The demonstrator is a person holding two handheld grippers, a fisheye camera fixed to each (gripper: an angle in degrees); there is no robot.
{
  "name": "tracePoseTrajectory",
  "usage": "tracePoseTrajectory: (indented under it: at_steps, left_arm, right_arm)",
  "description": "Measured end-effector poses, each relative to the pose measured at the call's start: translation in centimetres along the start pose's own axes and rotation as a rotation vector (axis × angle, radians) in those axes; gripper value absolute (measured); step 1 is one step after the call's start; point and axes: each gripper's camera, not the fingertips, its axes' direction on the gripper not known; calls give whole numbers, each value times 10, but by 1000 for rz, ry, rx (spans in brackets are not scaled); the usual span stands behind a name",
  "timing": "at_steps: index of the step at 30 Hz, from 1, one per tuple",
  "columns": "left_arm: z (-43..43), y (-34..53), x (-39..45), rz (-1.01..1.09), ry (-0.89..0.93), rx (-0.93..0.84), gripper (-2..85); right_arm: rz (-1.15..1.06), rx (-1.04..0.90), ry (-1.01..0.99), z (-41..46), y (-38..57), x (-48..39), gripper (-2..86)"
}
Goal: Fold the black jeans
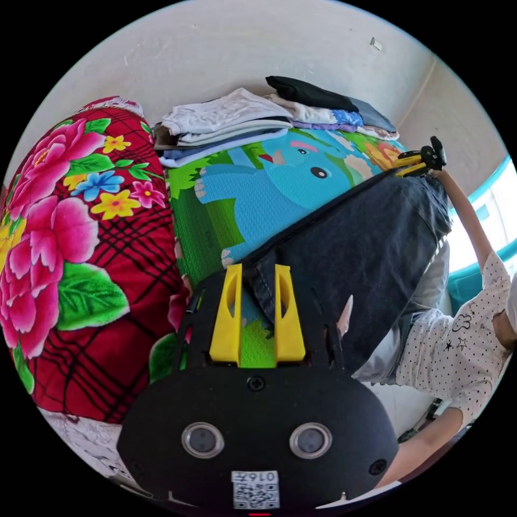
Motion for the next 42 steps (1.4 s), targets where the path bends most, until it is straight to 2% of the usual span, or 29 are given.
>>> tracePoseTrajectory:
  at_steps: [7,12,15,21,25,26,28,31,33,35,36,37,39,41,42]
  left_arm:
    - [8,30,-3,-50,-43,-7,46]
    - [-16,64,27,51,-152,109,11]
    - [-37,82,33,48,-152,165,7]
    - [-62,81,21,3,-180,147,13]
    - [-26,76,-6,-125,-124,65,36]
    - [-6,76,-16,-174,-117,-23,47]
    - [1,86,-26,-219,-79,23,46]
    - [-5,109,-43,-290,13,52,30]
    - [-21,130,-46,-338,-84,54,13]
    - [-37,149,-42,-361,-208,62,29]
    - [-47,163,-36,-341,-212,83,50]
    - [-51,171,-32,-323,-183,95,60]
    - [-59,205,-20,-278,24,120,81]
    - [-55,234,-15,-301,171,106,85]
    - [-51,255,-12,-322,237,109,86]
  right_arm:
    - [-72,-91,-37,6,-28,-29,51]
    - [-88,-22,30,-28,-23,-47,8]
    - [-103,35,61,-58,-17,-60,2]
    - [-112,97,89,-119,-18,-65,-1]
    - [-31,25,53,-112,-33,-53,3]
    - [-15,-20,43,-100,-37,-55,6]
    - [-4,-81,62,-85,-41,-63,13]
    - [-2,-30,140,-103,-36,-80,25]
    - [13,-21,153,-115,-33,-86,37]
    - [41,-10,220,-136,-30,-95,49]
    - [59,8,239,-144,-29,-97,49]
    - [108,74,255,-164,-26,-103,43]
    - [135,217,207,-200,-21,-123,39]
    - [67,384,102,-243,-20,-171,45]
    - [45,405,93,-250,-22,-185,50]
